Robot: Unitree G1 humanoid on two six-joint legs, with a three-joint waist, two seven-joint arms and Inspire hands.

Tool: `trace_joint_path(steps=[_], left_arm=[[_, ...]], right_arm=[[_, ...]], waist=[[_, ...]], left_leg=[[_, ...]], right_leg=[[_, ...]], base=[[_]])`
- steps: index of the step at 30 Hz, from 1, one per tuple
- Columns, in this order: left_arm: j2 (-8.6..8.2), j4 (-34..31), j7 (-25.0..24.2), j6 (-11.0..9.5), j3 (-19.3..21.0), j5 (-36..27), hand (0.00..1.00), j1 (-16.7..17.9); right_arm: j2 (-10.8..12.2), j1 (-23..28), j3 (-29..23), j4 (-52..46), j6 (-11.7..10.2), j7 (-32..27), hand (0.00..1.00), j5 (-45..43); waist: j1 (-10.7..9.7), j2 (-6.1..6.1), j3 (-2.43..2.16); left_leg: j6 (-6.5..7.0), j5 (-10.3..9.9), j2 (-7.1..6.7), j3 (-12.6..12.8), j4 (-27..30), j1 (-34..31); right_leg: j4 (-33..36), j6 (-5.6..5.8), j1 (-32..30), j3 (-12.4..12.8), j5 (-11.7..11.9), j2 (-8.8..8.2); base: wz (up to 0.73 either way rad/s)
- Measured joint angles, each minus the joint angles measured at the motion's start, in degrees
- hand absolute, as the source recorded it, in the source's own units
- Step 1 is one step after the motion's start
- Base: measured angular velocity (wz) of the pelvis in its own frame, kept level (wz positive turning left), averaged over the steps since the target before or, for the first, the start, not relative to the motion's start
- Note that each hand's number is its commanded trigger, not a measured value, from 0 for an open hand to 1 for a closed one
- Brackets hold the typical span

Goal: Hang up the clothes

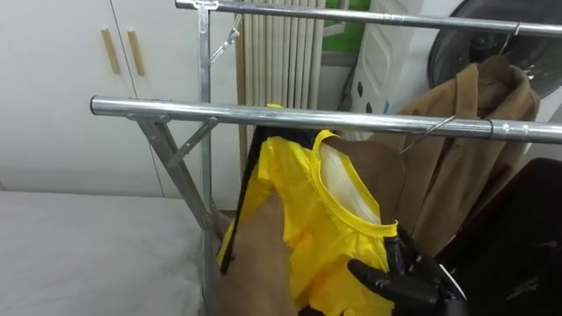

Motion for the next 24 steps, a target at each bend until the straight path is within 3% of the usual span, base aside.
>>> trace_joint_path(steps=[3,11,24], left_arm=[[-0.09,-0.01,0.14,0.00,-0.34,-0.48,0.00,-0.11],[-0.85,-0.55,-0.46,0.00,-0.71,-0.38,0.00,-0.48],[-1.06,-0.53,0.26,-0.62,-1.01,-0.50,0.00,-0.40]], right_arm=[[1.03,0.16,0.02,-0.02,-1.26,-0.37,0.00,4.05],[2.06,0.92,1.69,-0.30,-3.50,-0.37,0.00,7.75],[2.11,3.84,2.15,-0.29,-3.73,-0.36,0.00,6.87]], waist=[[-0.02,0.74,0.34],[-0.14,0.80,0.27],[-0.57,0.81,0.27]], left_leg=[[0.00,0.00,0.00,0.01,0.00,0.05],[0.00,0.00,-0.03,0.13,0.07,-0.58],[0.00,0.00,-0.04,-0.01,0.09,-0.89]], right_leg=[[0.22,0.00,-0.16,0.54,0.00,0.13],[0.95,-0.03,-1.21,0.93,-0.12,0.27],[0.84,-0.01,-1.31,0.33,-0.19,0.08]], base=[[-0.05],[-0.03],[0.01]])
